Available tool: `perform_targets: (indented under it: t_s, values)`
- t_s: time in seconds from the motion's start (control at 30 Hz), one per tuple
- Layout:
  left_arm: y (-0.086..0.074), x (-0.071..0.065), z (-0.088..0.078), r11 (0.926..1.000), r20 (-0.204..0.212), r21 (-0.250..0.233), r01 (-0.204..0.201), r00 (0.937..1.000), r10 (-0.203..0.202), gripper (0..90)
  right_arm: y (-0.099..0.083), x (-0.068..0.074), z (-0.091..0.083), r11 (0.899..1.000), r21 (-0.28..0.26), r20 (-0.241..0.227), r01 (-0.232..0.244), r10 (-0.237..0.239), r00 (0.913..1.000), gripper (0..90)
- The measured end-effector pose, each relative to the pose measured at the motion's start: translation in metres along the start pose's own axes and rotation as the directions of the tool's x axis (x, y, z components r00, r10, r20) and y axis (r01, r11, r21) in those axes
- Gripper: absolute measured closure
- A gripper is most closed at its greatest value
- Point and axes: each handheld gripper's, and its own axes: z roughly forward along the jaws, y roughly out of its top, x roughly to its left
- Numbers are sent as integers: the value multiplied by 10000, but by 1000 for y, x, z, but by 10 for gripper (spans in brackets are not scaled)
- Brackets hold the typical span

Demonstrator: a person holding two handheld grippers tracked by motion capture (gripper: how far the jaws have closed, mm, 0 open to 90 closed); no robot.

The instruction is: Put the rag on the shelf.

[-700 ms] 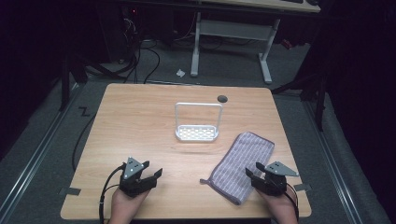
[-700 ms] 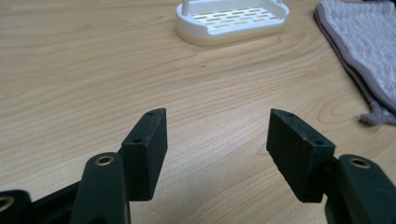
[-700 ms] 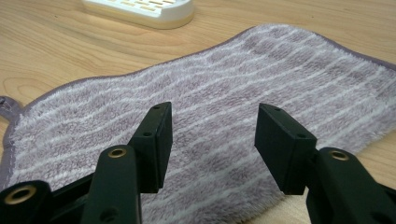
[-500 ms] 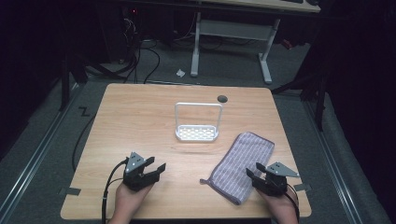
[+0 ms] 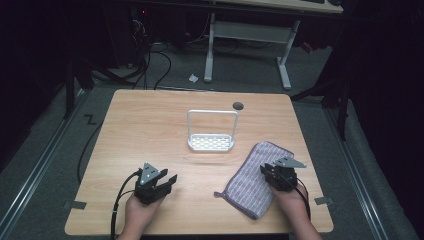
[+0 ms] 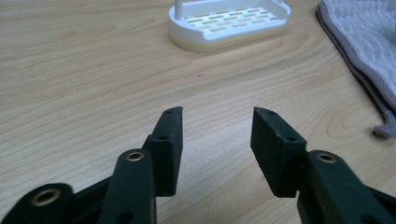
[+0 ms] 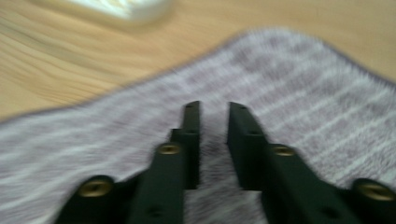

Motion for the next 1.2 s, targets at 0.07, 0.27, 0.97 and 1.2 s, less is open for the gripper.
perform_targets:
  t_s: [0.07, 0.27, 0.97, 1.2]
  values:
    - [-1, -5, -2, 9996, 210, 90, -256, 9995, 254, 753, -3, -8, 11, 9987, 472, -96, -209, 214, 9997, 900]
    - [0, -8, -3, 9999, 392, 72, -87, 9992, 84, 789, -8, 11, 4, 9971, 546, -999, 539, -483, 9938, 900]
    - [6, -68, 20, 9908, 1987, 697, -1164, 9749, 1005, 651, -15, 133, -13, 9463, -822, -3965, 3125, -3188, 8609, 859]
    - [5, -83, 35, 9747, 2053, 1291, -1826, 9665, 1539, 699, -11, 96, -19, 9734, -1011, -2794, 2057, -2262, 9332, 766]
